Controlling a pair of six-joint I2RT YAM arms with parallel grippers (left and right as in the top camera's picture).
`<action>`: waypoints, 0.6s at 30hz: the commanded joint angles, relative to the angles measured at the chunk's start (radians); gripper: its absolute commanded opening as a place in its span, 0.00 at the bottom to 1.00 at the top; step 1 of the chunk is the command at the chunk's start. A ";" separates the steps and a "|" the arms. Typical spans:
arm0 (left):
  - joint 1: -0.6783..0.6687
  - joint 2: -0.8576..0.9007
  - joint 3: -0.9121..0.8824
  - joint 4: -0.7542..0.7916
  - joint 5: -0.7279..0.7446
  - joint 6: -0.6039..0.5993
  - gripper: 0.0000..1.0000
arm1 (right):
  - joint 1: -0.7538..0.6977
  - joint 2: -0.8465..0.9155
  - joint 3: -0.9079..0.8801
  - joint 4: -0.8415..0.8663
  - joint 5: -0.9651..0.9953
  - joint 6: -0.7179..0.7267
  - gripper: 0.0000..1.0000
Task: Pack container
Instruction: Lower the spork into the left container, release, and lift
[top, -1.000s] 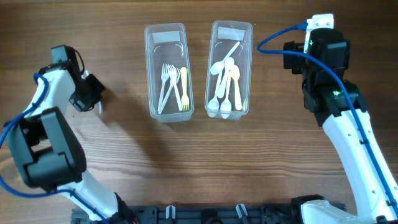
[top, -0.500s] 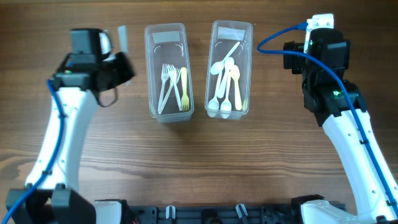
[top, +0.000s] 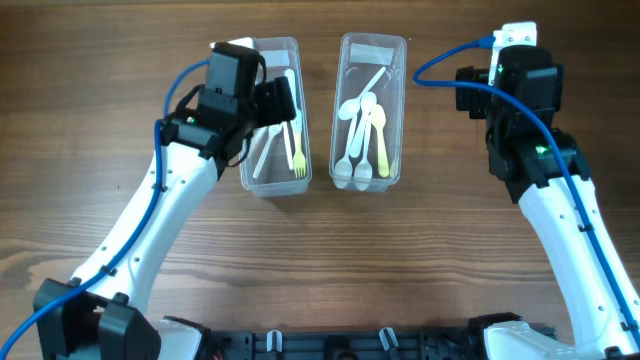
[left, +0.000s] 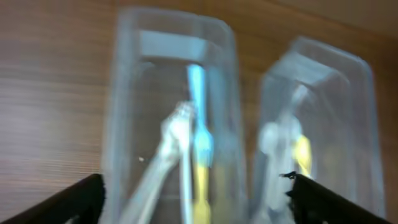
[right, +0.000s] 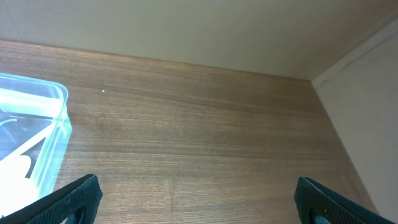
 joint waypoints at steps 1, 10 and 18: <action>0.068 -0.071 -0.002 -0.021 -0.273 0.004 1.00 | 0.002 0.005 0.001 0.002 0.024 -0.006 1.00; 0.280 -0.097 -0.002 -0.185 -0.477 0.004 1.00 | 0.002 0.005 0.001 0.002 0.024 -0.006 1.00; 0.398 -0.097 -0.002 -0.185 -0.476 0.004 1.00 | 0.002 0.005 0.001 0.002 0.024 -0.006 1.00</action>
